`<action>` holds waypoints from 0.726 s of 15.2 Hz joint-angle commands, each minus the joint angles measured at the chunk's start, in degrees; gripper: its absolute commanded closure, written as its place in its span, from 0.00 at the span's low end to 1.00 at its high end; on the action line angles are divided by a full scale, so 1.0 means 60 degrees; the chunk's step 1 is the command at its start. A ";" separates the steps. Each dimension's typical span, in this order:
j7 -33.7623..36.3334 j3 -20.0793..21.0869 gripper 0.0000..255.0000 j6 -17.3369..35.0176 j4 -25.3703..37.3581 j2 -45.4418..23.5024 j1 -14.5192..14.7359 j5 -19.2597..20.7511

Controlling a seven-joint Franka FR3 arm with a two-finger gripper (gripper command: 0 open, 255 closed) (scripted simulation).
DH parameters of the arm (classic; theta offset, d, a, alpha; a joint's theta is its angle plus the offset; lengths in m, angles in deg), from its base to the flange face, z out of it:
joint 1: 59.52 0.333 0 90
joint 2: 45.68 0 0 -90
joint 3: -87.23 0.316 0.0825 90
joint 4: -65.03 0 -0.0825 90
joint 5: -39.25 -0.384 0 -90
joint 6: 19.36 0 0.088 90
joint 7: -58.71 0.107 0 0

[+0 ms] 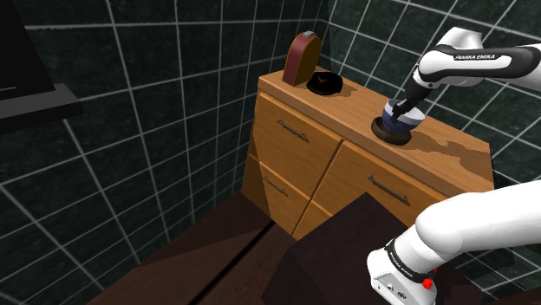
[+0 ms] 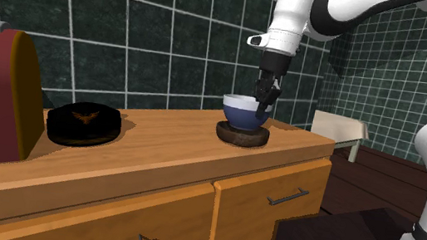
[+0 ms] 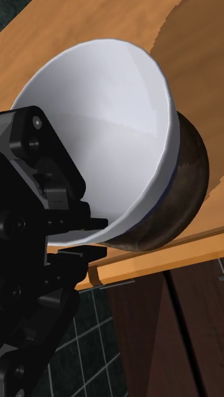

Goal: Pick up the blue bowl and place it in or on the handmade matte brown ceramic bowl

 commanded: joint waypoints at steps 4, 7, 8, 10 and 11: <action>-0.0007 -0.0008 1.00 0.0019 0.0004 -0.0014 0.0002 -0.0003; -0.0007 -0.0007 0.00 0.0019 0.0003 -0.0013 0.0002 -0.0003; -0.0007 -0.0007 0.00 0.0019 0.0003 -0.0013 0.0002 -0.0003; -0.0007 -0.0007 0.00 0.0019 0.0003 -0.0013 0.0002 -0.0003; 0.0009 0.0062 0.00 -0.0321 0.0216 0.0115 -0.0002 -0.0002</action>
